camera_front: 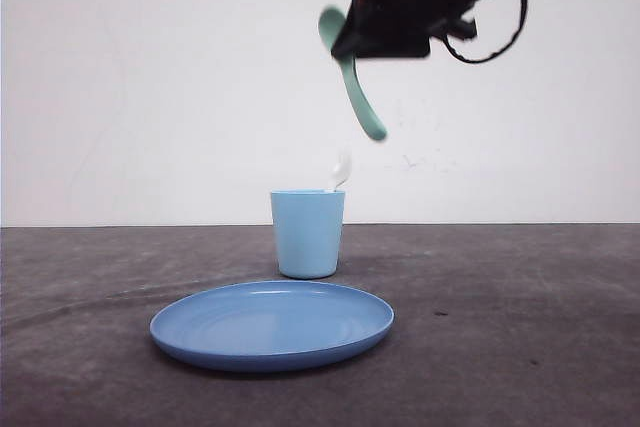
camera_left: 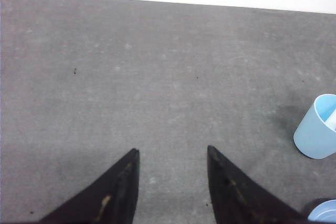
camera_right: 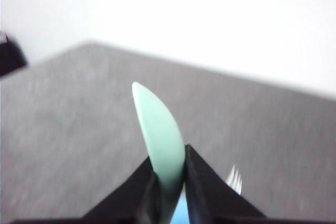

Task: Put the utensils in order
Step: 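Lift the spoon with the right gripper and lower it into the cup, then open the right gripper and raise it off the spoon, then lower the right gripper over the cup rim and grasp the cup, then lift the cup with the right gripper and set it onto the plate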

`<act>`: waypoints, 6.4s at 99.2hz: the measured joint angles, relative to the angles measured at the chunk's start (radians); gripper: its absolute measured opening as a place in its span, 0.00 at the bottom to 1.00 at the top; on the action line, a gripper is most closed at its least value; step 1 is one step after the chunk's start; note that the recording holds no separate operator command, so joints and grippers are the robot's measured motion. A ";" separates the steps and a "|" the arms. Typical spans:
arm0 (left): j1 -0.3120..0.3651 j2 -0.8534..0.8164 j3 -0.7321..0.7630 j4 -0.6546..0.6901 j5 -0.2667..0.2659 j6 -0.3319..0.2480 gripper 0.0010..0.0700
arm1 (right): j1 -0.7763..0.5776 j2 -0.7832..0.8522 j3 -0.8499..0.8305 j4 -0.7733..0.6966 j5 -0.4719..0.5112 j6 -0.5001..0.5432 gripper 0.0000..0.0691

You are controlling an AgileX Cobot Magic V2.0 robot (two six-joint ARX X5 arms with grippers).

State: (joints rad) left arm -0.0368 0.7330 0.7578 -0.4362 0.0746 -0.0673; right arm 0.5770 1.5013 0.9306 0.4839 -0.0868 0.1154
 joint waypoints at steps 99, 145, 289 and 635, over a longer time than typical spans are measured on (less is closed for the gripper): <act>-0.003 0.000 0.000 0.003 0.001 -0.005 0.33 | 0.002 0.426 0.237 0.124 -0.074 -0.042 0.07; -0.004 0.000 0.000 0.003 0.001 -0.005 0.33 | 0.007 0.458 0.237 0.087 -0.072 -0.049 0.07; -0.004 0.000 0.000 0.005 0.001 -0.004 0.33 | -0.034 -0.054 0.221 -0.866 0.008 -0.023 0.99; -0.004 0.000 0.000 0.006 0.001 -0.003 0.33 | 0.299 -0.053 -0.292 -0.187 0.063 0.026 0.66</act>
State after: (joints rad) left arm -0.0406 0.7330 0.7578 -0.4301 0.0753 -0.0704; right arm 0.8761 1.4487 0.6384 0.2974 -0.0242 0.1413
